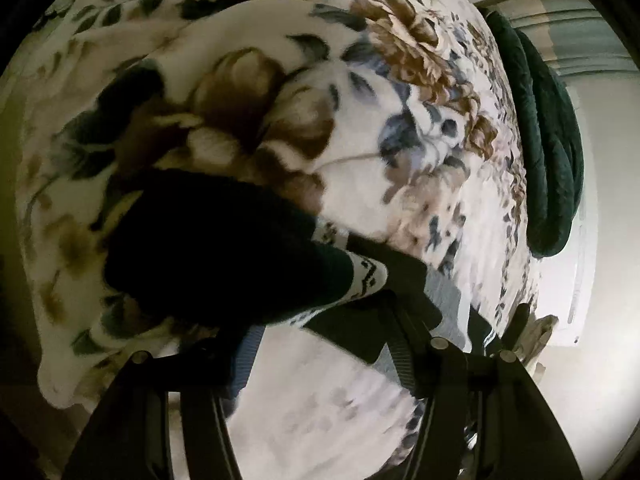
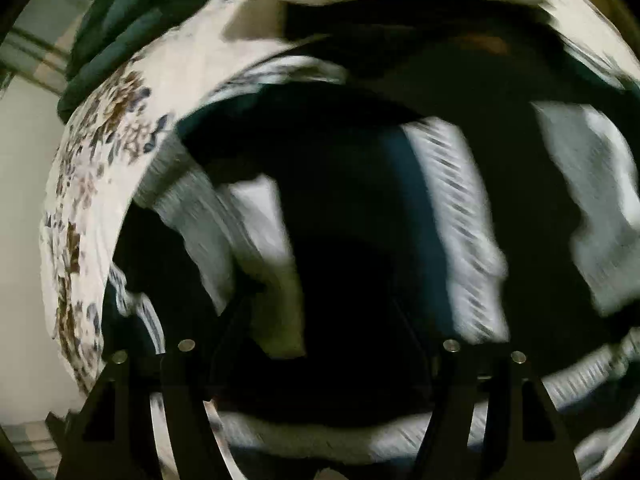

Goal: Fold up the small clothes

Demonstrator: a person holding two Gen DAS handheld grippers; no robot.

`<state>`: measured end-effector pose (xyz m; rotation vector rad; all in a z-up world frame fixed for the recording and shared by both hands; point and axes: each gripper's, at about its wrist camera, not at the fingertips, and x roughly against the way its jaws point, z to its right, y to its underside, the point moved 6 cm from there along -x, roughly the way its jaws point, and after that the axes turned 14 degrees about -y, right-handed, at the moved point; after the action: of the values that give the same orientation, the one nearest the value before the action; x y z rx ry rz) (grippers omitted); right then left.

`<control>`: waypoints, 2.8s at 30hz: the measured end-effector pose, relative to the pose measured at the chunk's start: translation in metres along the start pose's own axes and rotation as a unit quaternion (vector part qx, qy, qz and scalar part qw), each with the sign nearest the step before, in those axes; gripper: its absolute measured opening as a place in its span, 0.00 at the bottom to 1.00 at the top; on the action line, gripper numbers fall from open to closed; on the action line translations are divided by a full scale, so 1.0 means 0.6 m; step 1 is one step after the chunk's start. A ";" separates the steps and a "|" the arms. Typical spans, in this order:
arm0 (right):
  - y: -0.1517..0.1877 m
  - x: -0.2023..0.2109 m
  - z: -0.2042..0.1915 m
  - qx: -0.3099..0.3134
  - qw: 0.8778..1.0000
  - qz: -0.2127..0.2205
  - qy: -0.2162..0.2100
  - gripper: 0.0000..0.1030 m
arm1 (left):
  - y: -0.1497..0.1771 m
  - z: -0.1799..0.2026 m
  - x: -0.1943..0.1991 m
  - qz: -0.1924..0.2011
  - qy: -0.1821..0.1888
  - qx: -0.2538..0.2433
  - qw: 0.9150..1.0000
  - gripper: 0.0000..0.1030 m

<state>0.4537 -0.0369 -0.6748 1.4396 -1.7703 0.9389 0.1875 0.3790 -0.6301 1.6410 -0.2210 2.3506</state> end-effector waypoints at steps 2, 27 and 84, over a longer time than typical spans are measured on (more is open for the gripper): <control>0.003 -0.036 -0.051 0.039 0.998 -0.030 -0.029 0.70 | 0.009 -0.014 0.009 0.001 -0.011 0.002 1.000 0.53; 0.108 0.091 0.129 -0.075 0.997 -0.003 0.030 0.73 | -0.062 -0.020 -0.005 0.063 0.035 0.119 0.990 0.32; -0.126 0.390 0.422 0.001 0.999 0.033 -0.004 0.73 | 0.431 0.503 -0.028 0.239 -0.185 -0.428 0.852 0.94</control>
<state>0.4742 -0.3811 -0.6008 1.3951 -1.8316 0.9698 0.3855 0.0480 -0.5339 1.6011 -1.6434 1.6834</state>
